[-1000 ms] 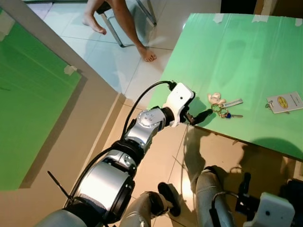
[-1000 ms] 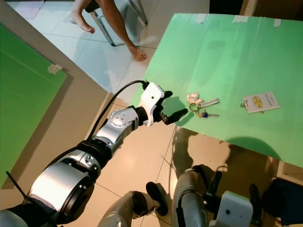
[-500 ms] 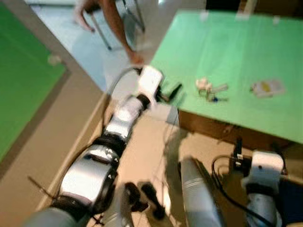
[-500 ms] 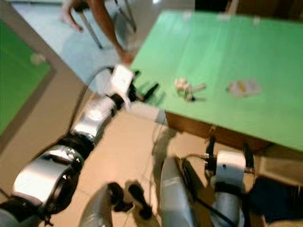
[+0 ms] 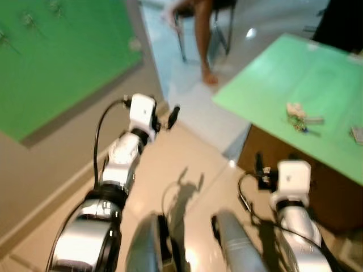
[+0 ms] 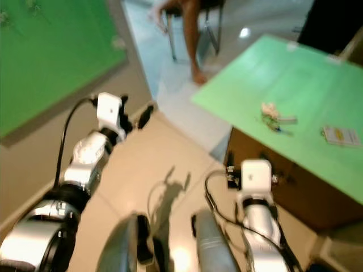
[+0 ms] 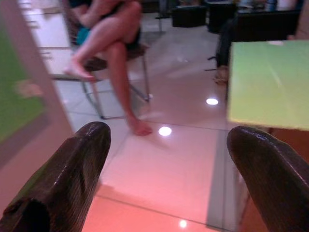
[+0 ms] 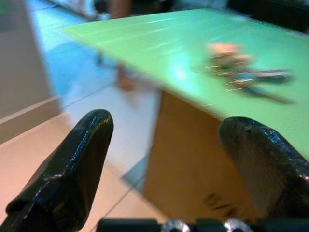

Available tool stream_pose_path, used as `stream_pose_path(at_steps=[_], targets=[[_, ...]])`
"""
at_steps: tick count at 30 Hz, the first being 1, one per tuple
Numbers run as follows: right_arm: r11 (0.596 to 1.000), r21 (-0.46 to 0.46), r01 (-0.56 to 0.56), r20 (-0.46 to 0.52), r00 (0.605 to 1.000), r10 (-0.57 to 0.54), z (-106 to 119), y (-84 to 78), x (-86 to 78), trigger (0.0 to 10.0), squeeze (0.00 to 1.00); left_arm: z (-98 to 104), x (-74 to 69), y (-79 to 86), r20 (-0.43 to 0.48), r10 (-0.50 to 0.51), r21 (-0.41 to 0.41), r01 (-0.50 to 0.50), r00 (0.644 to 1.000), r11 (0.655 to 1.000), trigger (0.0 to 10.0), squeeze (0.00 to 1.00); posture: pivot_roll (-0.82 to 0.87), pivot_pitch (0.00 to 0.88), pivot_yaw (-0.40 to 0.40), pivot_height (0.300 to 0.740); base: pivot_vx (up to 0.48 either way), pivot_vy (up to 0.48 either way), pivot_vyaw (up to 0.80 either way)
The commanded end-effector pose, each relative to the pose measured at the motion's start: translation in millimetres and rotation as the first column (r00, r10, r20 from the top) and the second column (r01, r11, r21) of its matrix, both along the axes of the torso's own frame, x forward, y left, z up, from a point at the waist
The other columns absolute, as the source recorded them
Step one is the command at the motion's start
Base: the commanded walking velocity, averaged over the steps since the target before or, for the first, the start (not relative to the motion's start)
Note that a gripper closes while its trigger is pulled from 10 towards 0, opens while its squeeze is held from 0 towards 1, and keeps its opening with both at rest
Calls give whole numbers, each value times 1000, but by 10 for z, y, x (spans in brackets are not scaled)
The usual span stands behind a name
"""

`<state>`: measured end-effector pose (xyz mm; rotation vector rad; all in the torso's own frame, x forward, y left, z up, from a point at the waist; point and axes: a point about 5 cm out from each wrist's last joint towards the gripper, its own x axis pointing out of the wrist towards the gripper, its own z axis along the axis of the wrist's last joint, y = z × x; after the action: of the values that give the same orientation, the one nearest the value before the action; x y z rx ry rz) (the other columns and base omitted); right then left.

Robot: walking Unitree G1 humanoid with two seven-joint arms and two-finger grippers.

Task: Hang keys on a hook

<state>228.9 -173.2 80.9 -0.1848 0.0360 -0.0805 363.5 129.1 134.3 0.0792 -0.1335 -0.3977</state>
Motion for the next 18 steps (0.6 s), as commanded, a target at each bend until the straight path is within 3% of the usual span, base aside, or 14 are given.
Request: stream_pose_path(at_steps=[1, 18], targets=[[1000, 18, -8, -25, 1000, 8, -63, 3, -23, 10000, 0, 99, 15, -18, 29, -3, -8, 3, 1000, 1000, 10000, 0, -290, 136, 130, 676, 0, 0, -400], [999, 23, -40, -20, 999, 40, -78, -13, 59, 10000, 0, -142, -201, -18, -69, 20, -27, -22, 997, 999, 10000, 0, -267, 135, 100, 740, 0, 0, -283]])
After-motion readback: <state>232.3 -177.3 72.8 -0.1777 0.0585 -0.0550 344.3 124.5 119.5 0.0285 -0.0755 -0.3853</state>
